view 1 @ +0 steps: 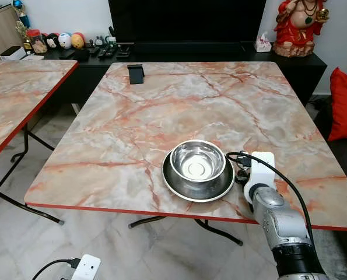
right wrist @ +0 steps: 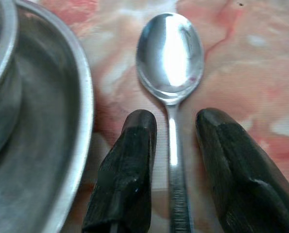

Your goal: Setting the table

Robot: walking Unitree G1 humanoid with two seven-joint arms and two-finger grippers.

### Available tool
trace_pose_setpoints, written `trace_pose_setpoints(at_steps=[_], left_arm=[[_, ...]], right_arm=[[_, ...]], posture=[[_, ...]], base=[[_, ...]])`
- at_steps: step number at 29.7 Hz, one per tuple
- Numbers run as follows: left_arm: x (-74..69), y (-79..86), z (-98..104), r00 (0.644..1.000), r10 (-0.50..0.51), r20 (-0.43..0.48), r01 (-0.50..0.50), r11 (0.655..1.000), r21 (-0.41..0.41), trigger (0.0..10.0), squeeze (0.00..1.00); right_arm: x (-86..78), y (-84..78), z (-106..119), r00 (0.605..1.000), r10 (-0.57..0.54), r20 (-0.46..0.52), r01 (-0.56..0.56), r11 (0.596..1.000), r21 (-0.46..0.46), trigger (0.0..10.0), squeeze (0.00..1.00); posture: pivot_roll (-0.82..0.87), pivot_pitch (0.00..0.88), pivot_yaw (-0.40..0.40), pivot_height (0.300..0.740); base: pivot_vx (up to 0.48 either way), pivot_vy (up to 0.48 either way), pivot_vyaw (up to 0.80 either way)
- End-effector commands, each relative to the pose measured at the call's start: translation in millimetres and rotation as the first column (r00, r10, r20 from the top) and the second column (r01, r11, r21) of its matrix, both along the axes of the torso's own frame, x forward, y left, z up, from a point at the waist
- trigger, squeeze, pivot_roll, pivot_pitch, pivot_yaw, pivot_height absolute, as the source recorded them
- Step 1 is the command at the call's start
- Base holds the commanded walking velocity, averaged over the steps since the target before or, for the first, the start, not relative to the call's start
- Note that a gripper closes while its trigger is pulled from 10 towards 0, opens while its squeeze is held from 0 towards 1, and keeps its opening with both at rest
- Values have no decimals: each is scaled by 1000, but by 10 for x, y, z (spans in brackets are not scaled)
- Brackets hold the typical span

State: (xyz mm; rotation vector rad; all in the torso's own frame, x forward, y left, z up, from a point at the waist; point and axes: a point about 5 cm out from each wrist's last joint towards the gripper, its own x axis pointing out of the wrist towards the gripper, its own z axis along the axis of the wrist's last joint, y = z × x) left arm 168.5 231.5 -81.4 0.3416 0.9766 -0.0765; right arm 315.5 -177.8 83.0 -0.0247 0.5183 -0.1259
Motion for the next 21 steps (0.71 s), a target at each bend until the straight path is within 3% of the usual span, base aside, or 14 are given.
trace_pose_setpoints(at_steps=[1,21], left_arm=[[-4,54,12,1000,-10,-2,10,1000,24,10000,0],[-3,58,13,1000,-7,-1,7,1000,23,10000,0]], right_arm=[[17,26,7,1000,6,4,-6,1000,8,10000,0],[51,-48,87,998,-22,66,27,996,-80,10000,0]], posture=[[-11,0,39,740],[-10,0,39,740]], base=[[0,0,0],[0,0,0]])
